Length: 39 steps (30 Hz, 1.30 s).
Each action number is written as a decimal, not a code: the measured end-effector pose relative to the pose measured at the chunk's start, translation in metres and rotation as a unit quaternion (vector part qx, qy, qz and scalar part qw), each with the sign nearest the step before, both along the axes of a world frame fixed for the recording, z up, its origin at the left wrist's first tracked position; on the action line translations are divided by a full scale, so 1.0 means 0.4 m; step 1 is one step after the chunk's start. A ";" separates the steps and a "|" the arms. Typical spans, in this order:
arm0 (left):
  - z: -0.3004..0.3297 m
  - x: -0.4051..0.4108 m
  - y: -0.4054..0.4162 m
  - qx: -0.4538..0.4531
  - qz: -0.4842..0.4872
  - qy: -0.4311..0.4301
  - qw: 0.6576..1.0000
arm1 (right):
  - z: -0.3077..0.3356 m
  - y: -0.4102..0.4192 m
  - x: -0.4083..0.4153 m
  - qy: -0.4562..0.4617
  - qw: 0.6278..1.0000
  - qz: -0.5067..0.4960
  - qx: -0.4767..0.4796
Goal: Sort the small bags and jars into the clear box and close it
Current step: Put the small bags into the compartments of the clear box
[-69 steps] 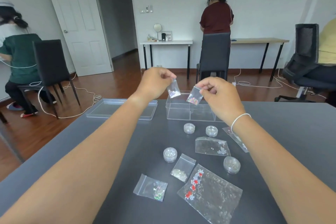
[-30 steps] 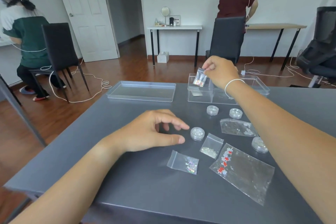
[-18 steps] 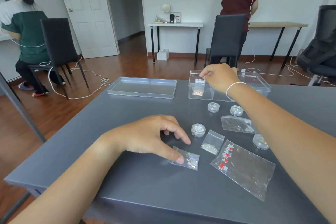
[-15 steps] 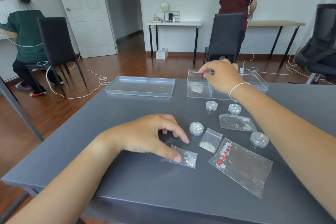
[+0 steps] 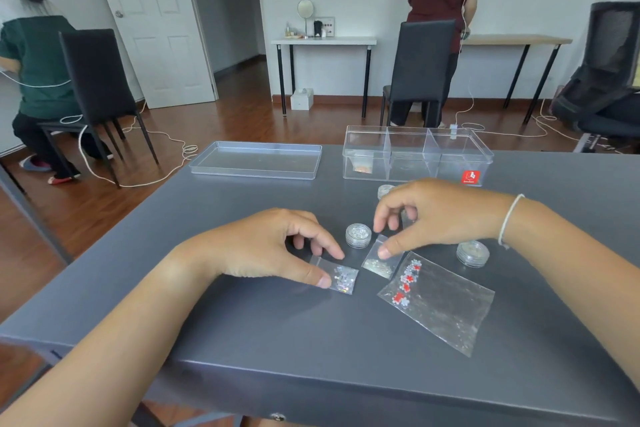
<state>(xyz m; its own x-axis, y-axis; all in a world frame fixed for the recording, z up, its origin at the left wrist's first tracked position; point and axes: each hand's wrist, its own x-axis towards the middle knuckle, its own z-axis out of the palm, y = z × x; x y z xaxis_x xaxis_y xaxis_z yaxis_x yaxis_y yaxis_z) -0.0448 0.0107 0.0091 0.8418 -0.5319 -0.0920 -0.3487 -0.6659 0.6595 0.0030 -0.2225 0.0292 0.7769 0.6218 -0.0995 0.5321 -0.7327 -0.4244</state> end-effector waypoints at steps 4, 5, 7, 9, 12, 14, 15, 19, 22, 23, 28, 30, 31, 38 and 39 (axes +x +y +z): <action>-0.001 0.000 -0.002 0.014 0.001 0.008 1.000 | -0.004 -0.003 -0.001 0.007 0.999 0.001 -0.033; 0.000 0.000 -0.002 0.016 0.002 0.010 1.000 | -0.006 -0.002 -0.001 0.011 0.999 0.002 -0.029; 0.001 0.002 -0.002 0.018 0.003 0.013 1.000 | -0.008 0.001 -0.002 0.026 0.999 0.005 -0.018; 0.003 0.003 -0.001 0.019 0.004 0.013 1.000 | -0.010 0.003 -0.003 0.029 0.999 0.010 -0.011; 0.005 0.000 0.000 0.002 0.009 0.015 1.000 | -0.011 0.007 -0.006 0.021 1.000 0.016 -0.001; 0.007 0.000 -0.001 -0.012 0.011 0.013 1.000 | -0.012 0.012 -0.008 0.018 1.000 0.020 0.003; 0.007 0.000 -0.002 -0.019 0.013 0.013 1.000 | -0.013 0.013 -0.010 0.014 1.000 0.023 0.004; 0.007 0.006 0.000 -0.048 0.049 0.003 0.998 | -0.010 0.015 -0.008 -0.003 0.999 0.037 0.012; 0.010 0.013 0.004 -0.094 0.077 -0.013 0.992 | -0.005 0.011 -0.004 -0.003 0.999 0.033 0.032; 0.012 0.017 0.004 -0.111 0.090 -0.021 0.990 | -0.004 0.009 -0.002 -0.004 0.999 0.030 0.039; 0.030 0.047 -0.011 -0.180 0.141 -0.051 0.972 | 0.012 -0.009 0.009 -0.014 0.995 0.012 0.095; 0.044 0.066 -0.025 -0.206 0.149 -0.060 0.965 | 0.020 -0.018 0.017 -0.029 0.991 -0.004 0.129; 0.052 0.078 -0.033 -0.218 0.154 -0.067 0.961 | 0.023 -0.022 0.021 -0.039 0.988 -0.017 0.151; 0.107 0.197 -0.096 -0.244 0.215 -0.139 0.935 | 0.013 -0.048 0.065 -0.189 0.933 -0.136 0.274; 0.115 0.217 -0.106 -0.240 0.218 -0.145 0.935 | 0.011 -0.049 0.068 -0.203 0.926 -0.149 0.282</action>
